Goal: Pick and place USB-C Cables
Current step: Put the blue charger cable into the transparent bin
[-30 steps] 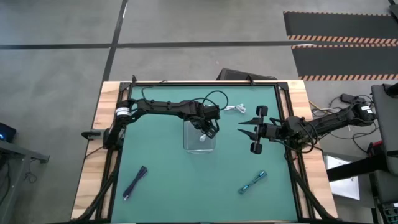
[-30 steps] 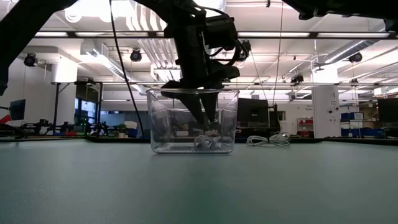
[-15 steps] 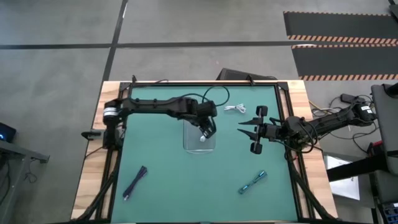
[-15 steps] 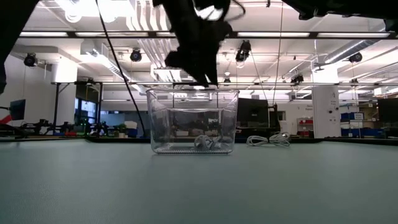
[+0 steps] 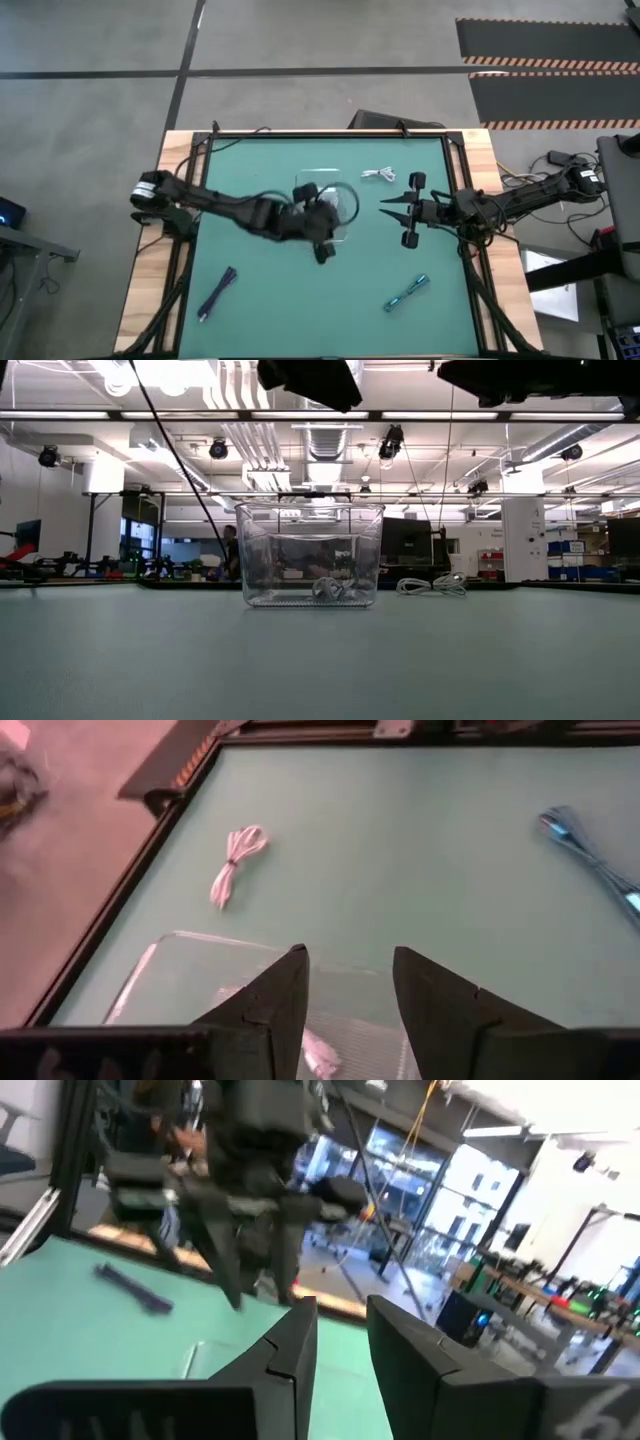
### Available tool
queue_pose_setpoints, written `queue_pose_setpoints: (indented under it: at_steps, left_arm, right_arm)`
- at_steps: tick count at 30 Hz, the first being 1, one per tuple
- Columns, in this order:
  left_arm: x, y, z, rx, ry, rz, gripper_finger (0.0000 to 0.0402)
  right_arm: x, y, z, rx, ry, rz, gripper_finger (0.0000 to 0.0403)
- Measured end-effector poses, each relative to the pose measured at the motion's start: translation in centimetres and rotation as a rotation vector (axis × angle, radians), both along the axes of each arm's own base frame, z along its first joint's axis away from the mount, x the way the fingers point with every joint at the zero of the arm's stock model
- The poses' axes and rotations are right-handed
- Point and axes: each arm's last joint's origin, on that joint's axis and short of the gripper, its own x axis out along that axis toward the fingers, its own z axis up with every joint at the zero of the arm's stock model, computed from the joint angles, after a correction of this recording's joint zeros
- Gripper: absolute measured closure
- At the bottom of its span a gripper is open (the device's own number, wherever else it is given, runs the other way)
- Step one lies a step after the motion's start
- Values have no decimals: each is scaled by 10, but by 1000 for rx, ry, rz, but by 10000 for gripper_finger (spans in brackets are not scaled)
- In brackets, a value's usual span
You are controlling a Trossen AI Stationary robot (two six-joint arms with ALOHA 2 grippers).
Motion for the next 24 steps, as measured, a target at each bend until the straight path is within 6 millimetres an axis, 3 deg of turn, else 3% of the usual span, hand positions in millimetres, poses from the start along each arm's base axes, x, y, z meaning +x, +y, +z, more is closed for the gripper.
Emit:
queue_pose_setpoints:
  at_steps: [11, 24]
  left_arm:
    - [-34, -22, -28, 11, -143, -21, 269]
    - [-66, -10, -51, -11, -316, 28, 269]
  right_arm:
    - [1, 1, -18, 255, 161, 16, 335]
    - [15, 23, -5, 403, 570, 42, 335]
